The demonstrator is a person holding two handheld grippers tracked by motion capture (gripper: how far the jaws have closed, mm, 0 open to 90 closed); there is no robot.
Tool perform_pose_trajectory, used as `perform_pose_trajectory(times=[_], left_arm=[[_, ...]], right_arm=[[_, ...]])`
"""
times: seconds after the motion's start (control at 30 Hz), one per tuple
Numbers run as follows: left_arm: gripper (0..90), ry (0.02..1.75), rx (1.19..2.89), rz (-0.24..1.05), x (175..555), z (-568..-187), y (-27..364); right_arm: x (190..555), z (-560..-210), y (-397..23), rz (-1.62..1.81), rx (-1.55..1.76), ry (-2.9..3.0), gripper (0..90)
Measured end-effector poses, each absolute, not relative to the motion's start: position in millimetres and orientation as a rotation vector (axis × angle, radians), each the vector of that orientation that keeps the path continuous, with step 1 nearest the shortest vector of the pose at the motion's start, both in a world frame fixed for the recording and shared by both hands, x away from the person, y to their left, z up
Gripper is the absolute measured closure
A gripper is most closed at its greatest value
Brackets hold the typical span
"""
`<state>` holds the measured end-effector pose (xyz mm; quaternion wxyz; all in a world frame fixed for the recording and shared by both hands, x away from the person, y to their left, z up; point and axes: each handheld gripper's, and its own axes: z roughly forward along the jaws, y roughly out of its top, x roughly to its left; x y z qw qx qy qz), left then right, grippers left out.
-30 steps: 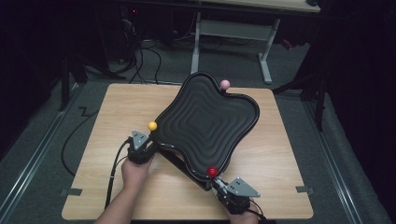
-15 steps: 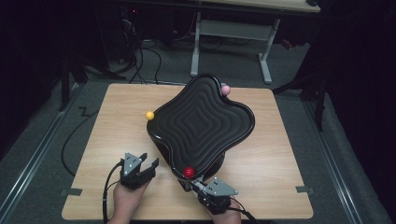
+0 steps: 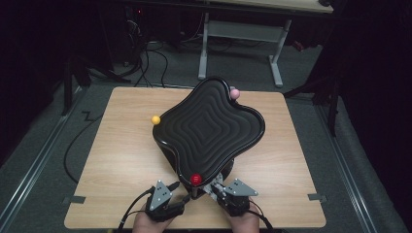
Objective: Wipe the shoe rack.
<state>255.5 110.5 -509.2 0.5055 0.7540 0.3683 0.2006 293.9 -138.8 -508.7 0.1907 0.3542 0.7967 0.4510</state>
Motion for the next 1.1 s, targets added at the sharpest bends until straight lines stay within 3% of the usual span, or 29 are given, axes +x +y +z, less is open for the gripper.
perform_pose_trajectory(times=[0.2, 0.3, 0.37, 0.73, 1.1], left_arm=[[45.5, 0.795, 1.801, 0.482, 255, -506, 90], [59.7, 0.820, 1.782, 0.518, 258, -506, 83], [73.9, 0.821, 1.783, 0.569, 257, -506, 84], [74.8, 0.836, 1.788, 0.611, 245, -506, 106], [74.7, 0.890, 1.773, 0.645, 230, -506, 140]], right_arm=[[293, -509, -134, 1.288, 0.982, 2.262, 80.0], [290, -508, -129, 1.300, 0.968, 2.280, 80.0], [288, -509, -125, 1.298, 0.951, 2.293, 80.1], [299, -510, -118, 1.217, 0.921, 2.291, 80.5], [344, -508, -145, 1.146, 1.028, 2.197, 80.6]])
